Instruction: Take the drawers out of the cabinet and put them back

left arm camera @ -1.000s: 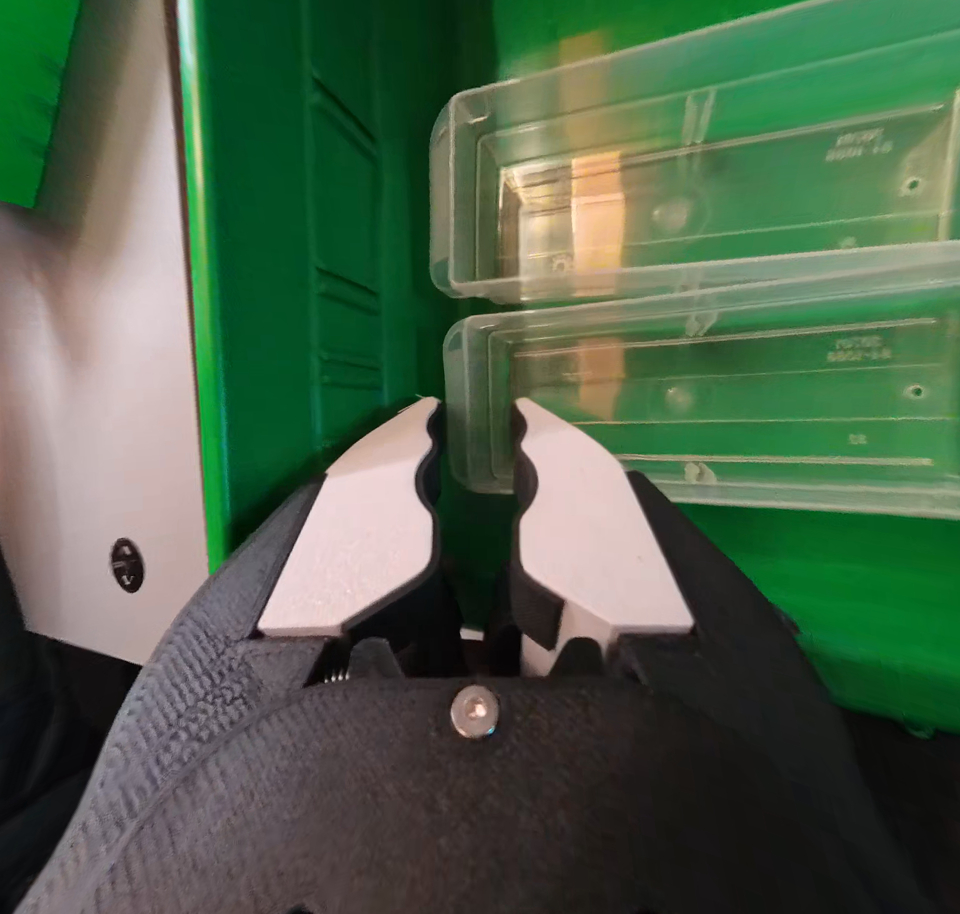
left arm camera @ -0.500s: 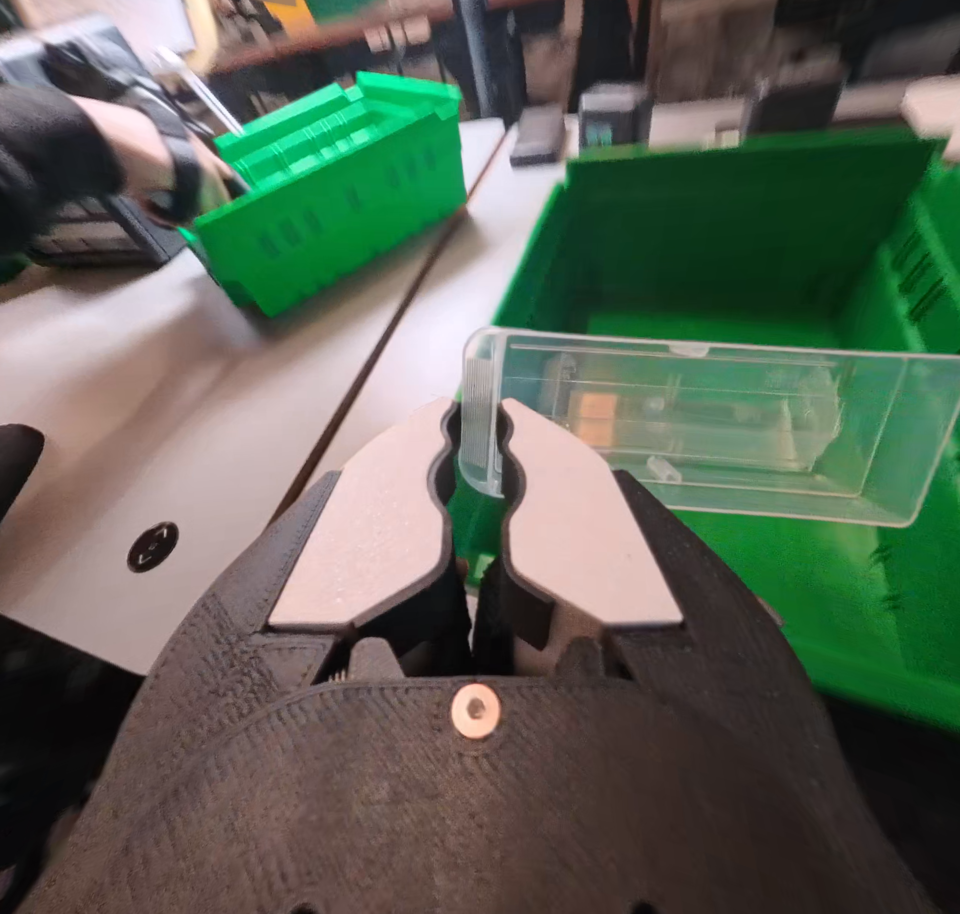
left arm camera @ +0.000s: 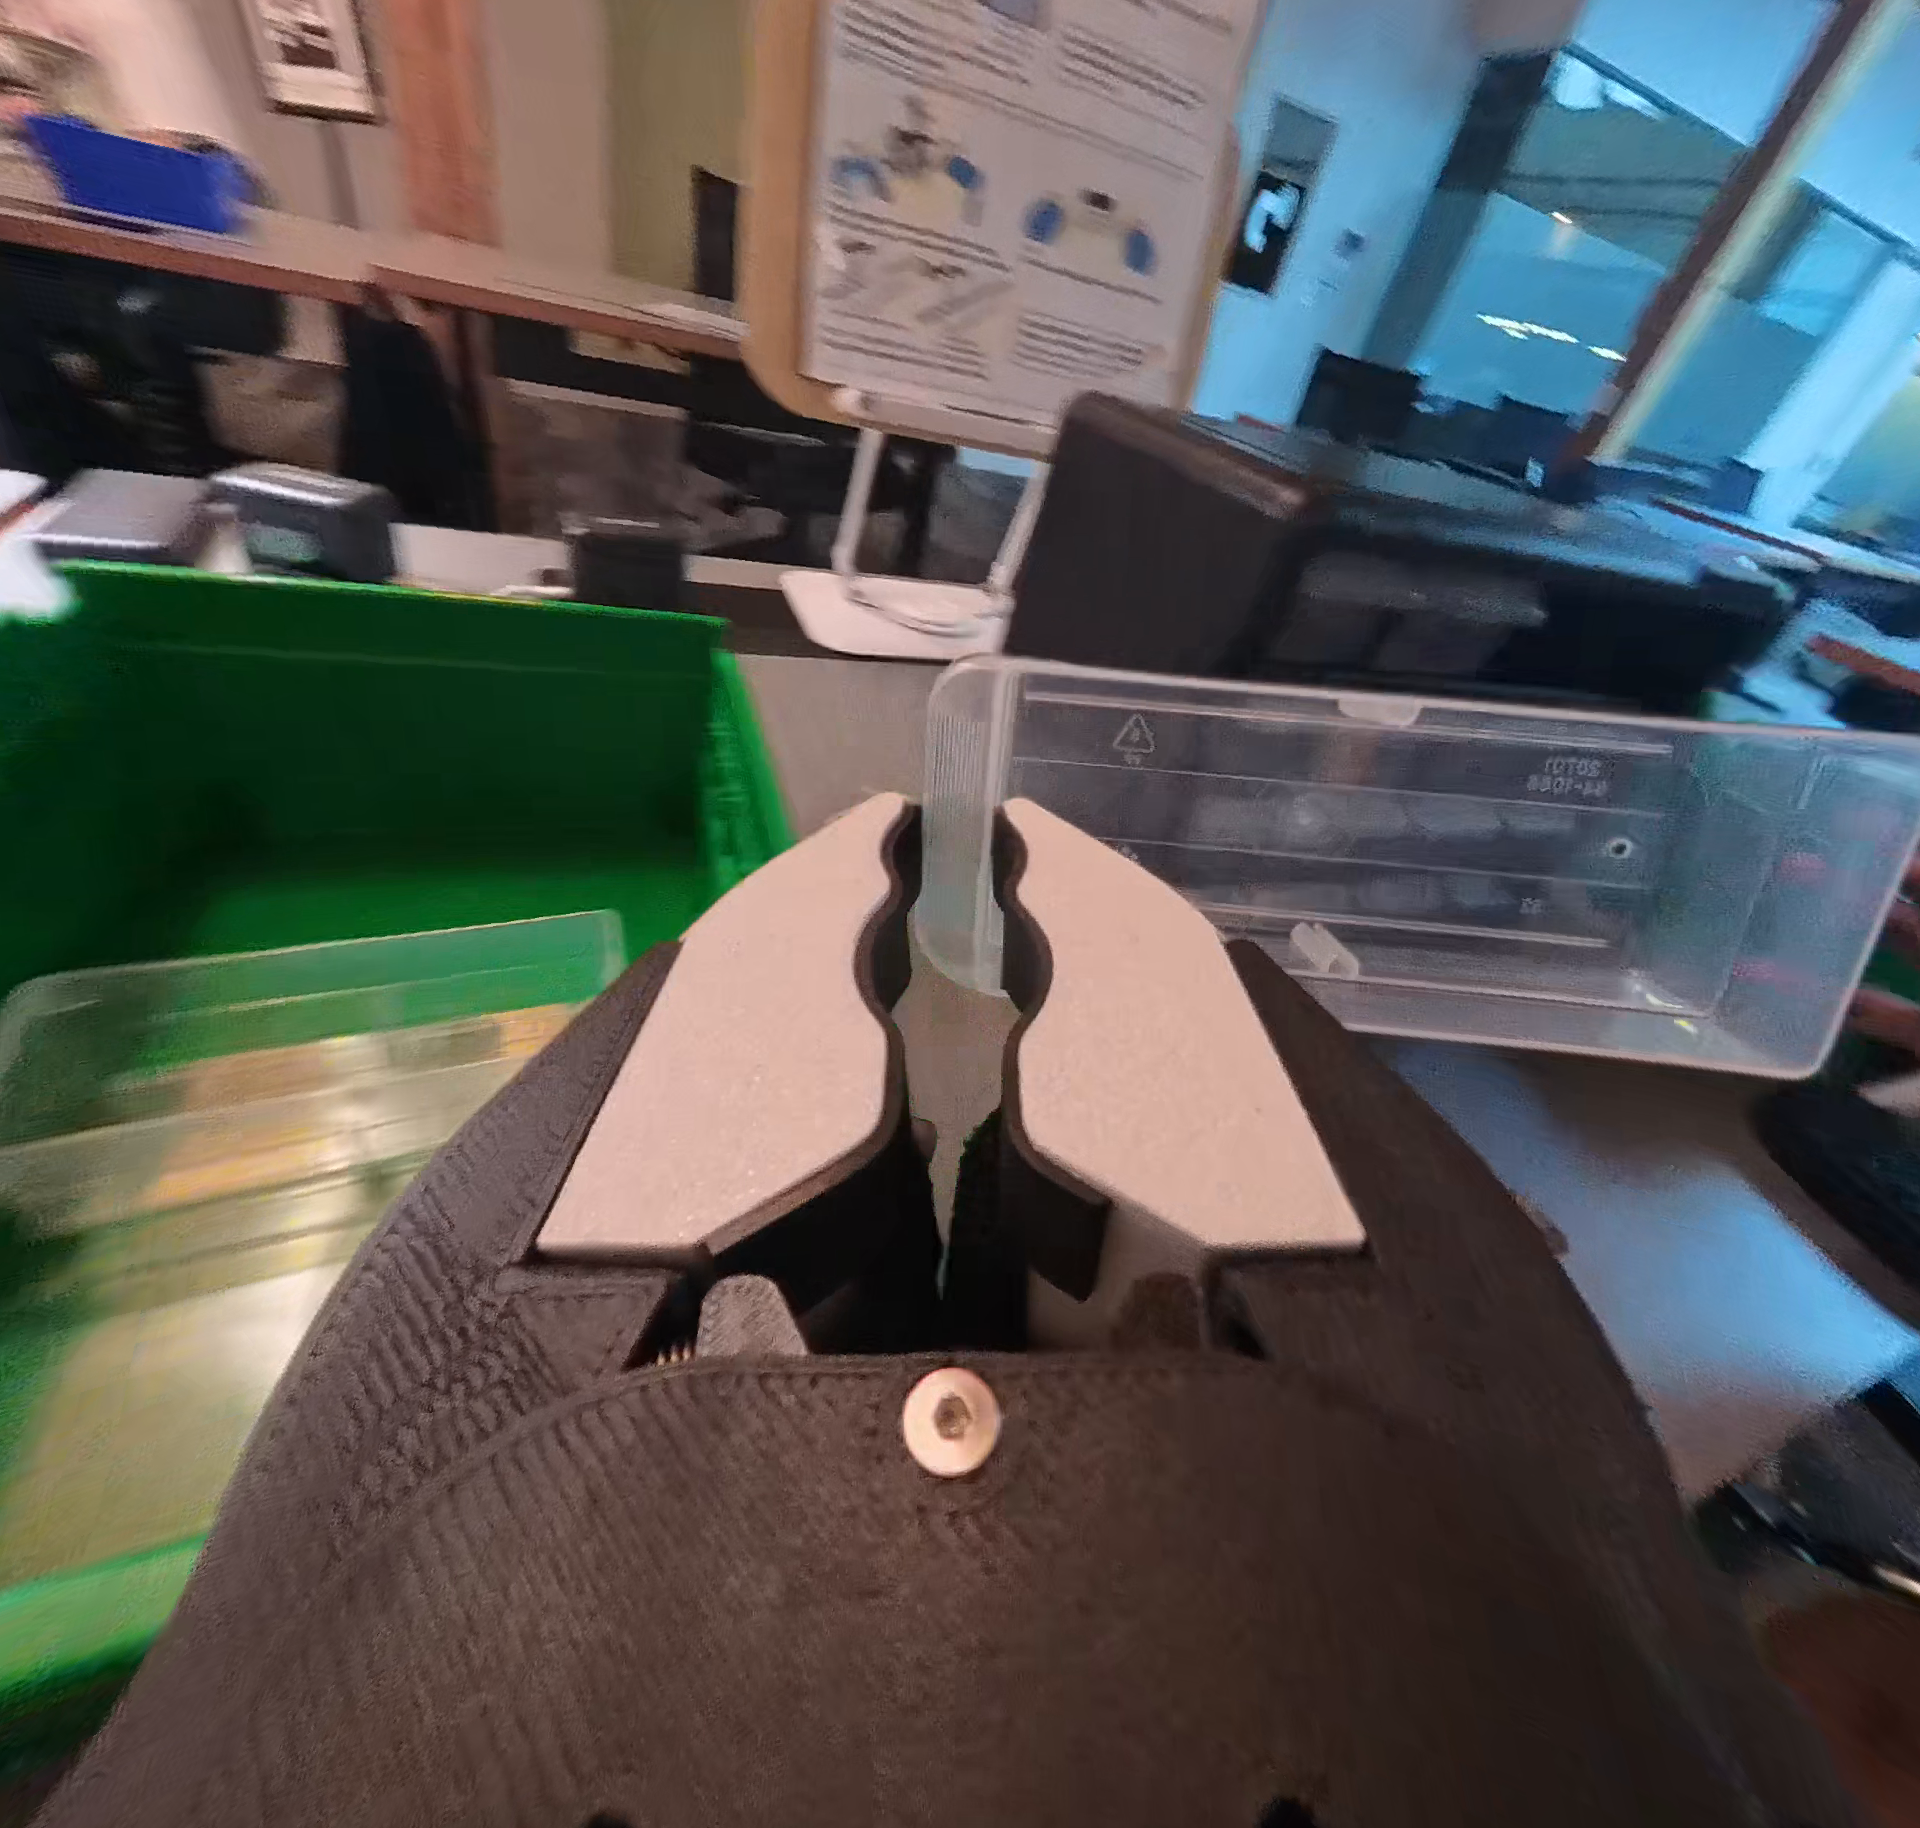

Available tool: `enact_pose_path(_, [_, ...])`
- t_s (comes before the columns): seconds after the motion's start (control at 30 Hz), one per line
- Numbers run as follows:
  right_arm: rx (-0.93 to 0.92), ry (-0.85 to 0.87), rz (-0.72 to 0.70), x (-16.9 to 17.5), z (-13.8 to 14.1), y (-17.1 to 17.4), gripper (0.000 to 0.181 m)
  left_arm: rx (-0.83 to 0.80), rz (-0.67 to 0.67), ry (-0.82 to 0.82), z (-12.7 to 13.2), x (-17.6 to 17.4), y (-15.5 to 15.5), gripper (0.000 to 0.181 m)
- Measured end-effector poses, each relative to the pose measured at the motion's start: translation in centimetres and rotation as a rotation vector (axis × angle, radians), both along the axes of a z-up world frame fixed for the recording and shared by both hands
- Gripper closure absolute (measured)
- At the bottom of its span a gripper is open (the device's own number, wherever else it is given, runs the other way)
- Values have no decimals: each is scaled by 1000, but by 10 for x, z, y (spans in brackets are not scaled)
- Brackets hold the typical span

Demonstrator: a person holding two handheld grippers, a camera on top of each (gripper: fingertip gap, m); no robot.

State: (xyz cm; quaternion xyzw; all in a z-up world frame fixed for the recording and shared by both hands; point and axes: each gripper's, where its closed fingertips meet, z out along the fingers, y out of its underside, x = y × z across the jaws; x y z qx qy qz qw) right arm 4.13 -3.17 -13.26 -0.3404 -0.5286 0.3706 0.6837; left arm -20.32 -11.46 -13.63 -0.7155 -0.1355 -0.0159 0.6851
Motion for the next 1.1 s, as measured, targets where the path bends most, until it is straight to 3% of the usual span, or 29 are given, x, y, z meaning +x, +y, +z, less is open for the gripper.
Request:
enact_pose_path(0.17, [385,-142,18,-43,-19,-34,64,-52,-187,32,-13,68,41,168])
enact_pose_path(0.27, [572,-147,-25,-55,-13,-41,67,-92,-240,49,-24,90,55,169])
enact_pose_path(0.37, [671,-180,-49,-58,-15,-40,81,-112,-294,48,-30,105,61,169])
enact_pose_path(0.43, [698,-185,-58,-56,-17,-39,100,-111,-311,53,-30,111,63,169])
enact_pose_path(0.5, [684,-155,-42,-52,-13,-41,99,-70,-329,73,-24,115,62,169])
enact_pose_path(0.57, [585,-92,-16,-46,-4,-42,101,51,-387,58,-7,123,59,166])
enact_pose_path(0.63, [412,15,18,-36,13,-36,105,272,-494,-13,21,136,48,148])
enact_pose_path(0.77, [-140,293,209,-10,53,-16,102,690,-578,-291,62,138,30,111])
enact_pose_path(0.87, [-596,424,490,-2,65,-11,102,773,-670,-403,62,163,35,87])
enact_pose_path(0.93, [-818,437,651,-9,61,-14,101,803,-738,-421,63,189,37,83])
enact_pose_path(1.03, [-985,381,781,-27,47,-25,100,816,-743,-351,65,211,38,83])
enact_pose_path(1.1, [-1031,326,834,-36,38,-35,102,808,-696,-339,64,206,40,90])
